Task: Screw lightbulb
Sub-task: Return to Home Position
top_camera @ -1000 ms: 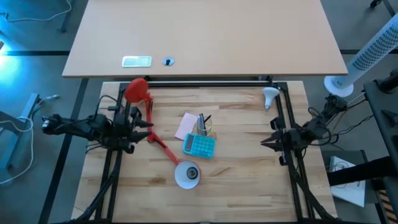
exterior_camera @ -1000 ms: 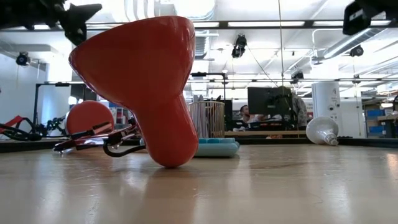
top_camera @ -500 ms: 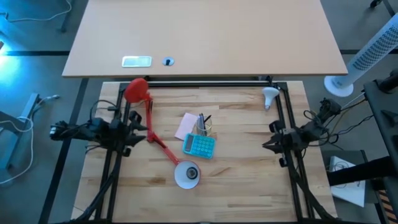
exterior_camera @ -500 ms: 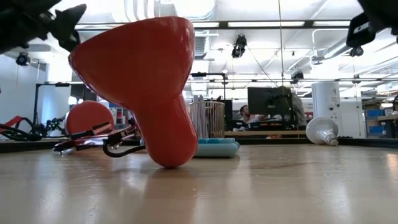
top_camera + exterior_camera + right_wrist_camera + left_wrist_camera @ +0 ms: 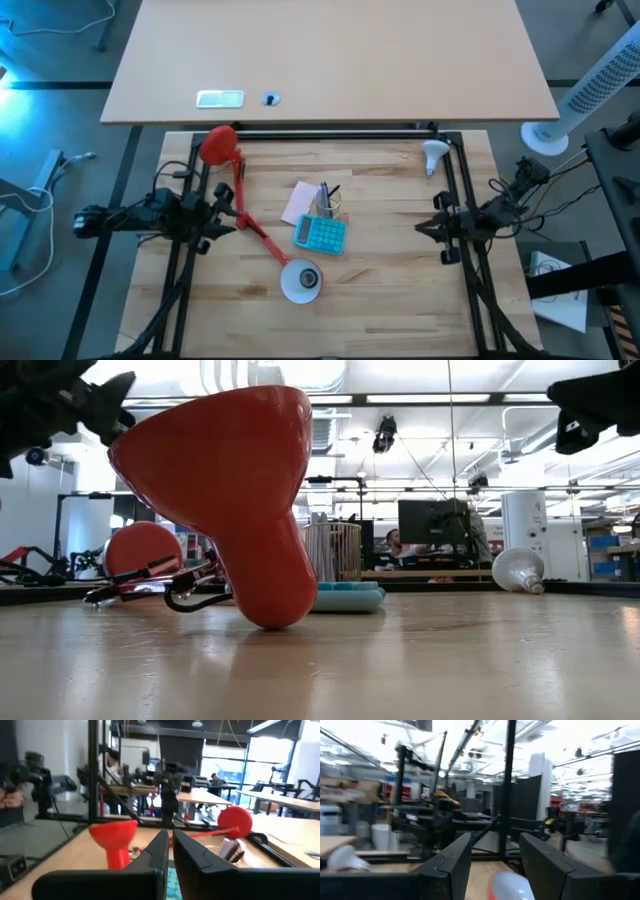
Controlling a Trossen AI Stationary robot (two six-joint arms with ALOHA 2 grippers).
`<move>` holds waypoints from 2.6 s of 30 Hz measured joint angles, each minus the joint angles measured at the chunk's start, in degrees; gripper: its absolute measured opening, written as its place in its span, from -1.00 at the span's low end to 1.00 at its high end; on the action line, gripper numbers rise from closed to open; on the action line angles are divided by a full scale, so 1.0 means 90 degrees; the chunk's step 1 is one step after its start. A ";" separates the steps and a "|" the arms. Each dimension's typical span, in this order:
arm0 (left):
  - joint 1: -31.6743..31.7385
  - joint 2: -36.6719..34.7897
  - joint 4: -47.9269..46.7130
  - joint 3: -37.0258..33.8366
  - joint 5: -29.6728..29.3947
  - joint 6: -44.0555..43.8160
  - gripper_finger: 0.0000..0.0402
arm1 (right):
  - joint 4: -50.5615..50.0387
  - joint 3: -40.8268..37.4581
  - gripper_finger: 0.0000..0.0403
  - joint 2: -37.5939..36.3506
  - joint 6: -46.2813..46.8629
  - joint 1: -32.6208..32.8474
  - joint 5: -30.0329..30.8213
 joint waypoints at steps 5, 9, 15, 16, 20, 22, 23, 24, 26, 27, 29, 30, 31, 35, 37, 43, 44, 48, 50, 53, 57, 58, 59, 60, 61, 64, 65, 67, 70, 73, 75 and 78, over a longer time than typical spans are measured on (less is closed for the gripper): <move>0.0414 0.0077 -0.0187 0.0000 -0.0003 0.0518 -0.21 | -0.0117 0.0000 -0.91 0.0052 -0.0017 0.0002 -0.0029; 0.0467 0.0216 -0.0250 0.0000 -0.0017 0.0694 -0.21 | -0.0160 0.0000 -0.91 0.0054 -0.0017 0.0002 -0.0035; 0.0463 0.0563 -0.0510 0.0011 -0.0017 0.0574 -0.21 | -0.0159 0.0000 -0.91 0.0053 -0.0019 0.0002 -0.0041; 0.0463 0.0637 -0.0533 0.0017 -0.0019 0.0573 -0.21 | -0.0159 0.0000 -0.91 0.0052 -0.0019 0.0002 -0.0042; 0.0463 0.0901 -0.0527 0.0033 -0.0019 0.0563 -0.21 | -0.0159 0.0000 -0.91 0.0052 -0.0019 0.0001 -0.0041; 0.0463 0.1028 -0.0557 0.0034 -0.0019 0.0557 -0.21 | -0.0159 0.0000 -0.91 0.0052 -0.0019 0.0002 -0.0041; 0.0462 0.1096 -0.0554 0.0034 -0.0019 0.0557 -0.21 | -0.0158 0.0000 -0.91 0.0053 -0.0019 0.0002 -0.0041; 0.0463 0.1159 -0.0553 0.0034 -0.0020 0.0557 -0.21 | -0.0157 0.0000 -0.91 0.0052 -0.0019 0.0002 -0.0041; 0.0463 0.1284 -0.0551 0.0034 -0.0021 0.0555 -0.21 | -0.0157 0.0000 -0.91 0.0052 -0.0019 0.0002 -0.0041; 0.0463 0.1341 -0.0551 0.0034 -0.0019 0.0556 -0.21 | -0.0157 0.0000 -0.91 0.0053 -0.0020 0.0002 -0.0041; 0.0463 0.1465 -0.0545 0.0036 -0.0019 0.0555 -0.21 | -0.0158 0.0000 -0.91 0.0052 -0.0022 0.0002 -0.0041; 0.0463 0.1520 -0.0548 0.0036 -0.0022 0.0555 -0.21 | -0.0156 0.0000 -0.91 0.0052 -0.0022 0.0002 -0.0041; 0.0463 0.1572 -0.0551 0.0036 -0.0022 0.0555 -0.21 | -0.0156 0.0000 -0.91 0.0052 -0.0022 0.0002 -0.0041; 0.0463 0.1780 -0.0551 0.0039 -0.0022 0.0555 -0.21 | -0.0156 0.0000 -0.91 0.0052 -0.0024 0.0002 -0.0041; 0.0463 0.1872 -0.0549 0.0039 -0.0022 0.0555 -0.21 | -0.0157 0.0000 -0.91 0.0053 -0.0023 0.0002 -0.0041; 0.0463 0.2131 -0.0546 0.0040 -0.0023 0.0555 -0.21 | -0.0156 0.0002 -0.91 0.0053 -0.0024 0.0002 -0.0041; 0.0463 0.2166 -0.0546 0.0041 -0.0022 0.0555 -0.21 | -0.0156 0.0002 -0.91 0.0053 -0.0024 0.0002 -0.0041; 0.0463 0.2301 -0.0546 0.0041 -0.0024 0.0554 -0.21 | -0.0156 0.0002 -0.91 0.0052 -0.0024 0.0002 -0.0041; 0.0462 0.2364 -0.0546 0.0041 -0.0024 0.0555 -0.21 | -0.0156 0.0002 -0.91 0.0052 -0.0024 0.0002 -0.0041; 0.0463 0.2447 -0.0546 0.0041 -0.0024 0.0555 -0.21 | -0.0156 0.0002 -0.91 0.0052 -0.0024 0.0002 -0.0041; 0.0463 0.2542 -0.0546 0.0049 -0.0024 0.0555 -0.21 | -0.0156 0.0002 -0.91 0.0054 -0.0024 0.0002 -0.0041; 0.0463 0.2566 -0.0546 0.0049 -0.0024 0.0555 -0.21 | -0.0156 0.0002 -0.91 0.0053 -0.0024 0.0002 -0.0041; 0.0463 0.2589 -0.0546 0.0049 -0.0024 0.0555 -0.21 | -0.0156 0.0002 -0.91 0.0052 -0.0024 0.0002 -0.0041; 0.0463 0.2612 -0.0546 0.0049 -0.0024 0.0555 -0.21 | -0.0156 0.0002 -0.91 0.0054 -0.0024 0.0002 -0.0041; 0.0463 0.2631 -0.0546 0.0049 -0.0024 0.0555 -0.21 | -0.0156 0.0002 -0.91 0.0053 -0.0024 0.0002 -0.0041; 0.0463 0.2691 -0.0546 0.0049 -0.0024 0.0555 -0.21 | -0.0156 0.0002 -0.91 0.0053 -0.0024 0.0001 -0.0041; 0.0463 0.2714 -0.0546 0.0049 -0.0024 0.0555 -0.21 | -0.0156 0.0002 -0.91 0.0052 -0.0024 0.0002 -0.0041; 0.0463 0.2750 -0.0546 0.0049 -0.0024 0.0553 -0.21 | -0.0156 0.0002 -0.91 0.0052 -0.0024 0.0002 -0.0041; 0.0463 0.2805 -0.0546 0.0049 -0.0024 0.0553 -0.21 | -0.0156 0.0002 -0.91 0.0052 -0.0024 0.0002 -0.0041; 0.0463 0.2856 -0.0546 0.0049 -0.0024 0.0554 -0.21 | -0.0156 0.0002 -0.91 0.0052 -0.0024 0.0001 -0.0041; 0.0463 0.2889 -0.0546 0.0049 -0.0024 0.0553 -0.21 | -0.0156 0.0002 -0.91 0.0054 -0.0024 0.0001 -0.0041; 0.0463 0.2936 -0.0546 0.0049 -0.0024 0.0553 -0.21 | -0.0154 0.0002 -0.91 0.0052 -0.0024 0.0002 -0.0041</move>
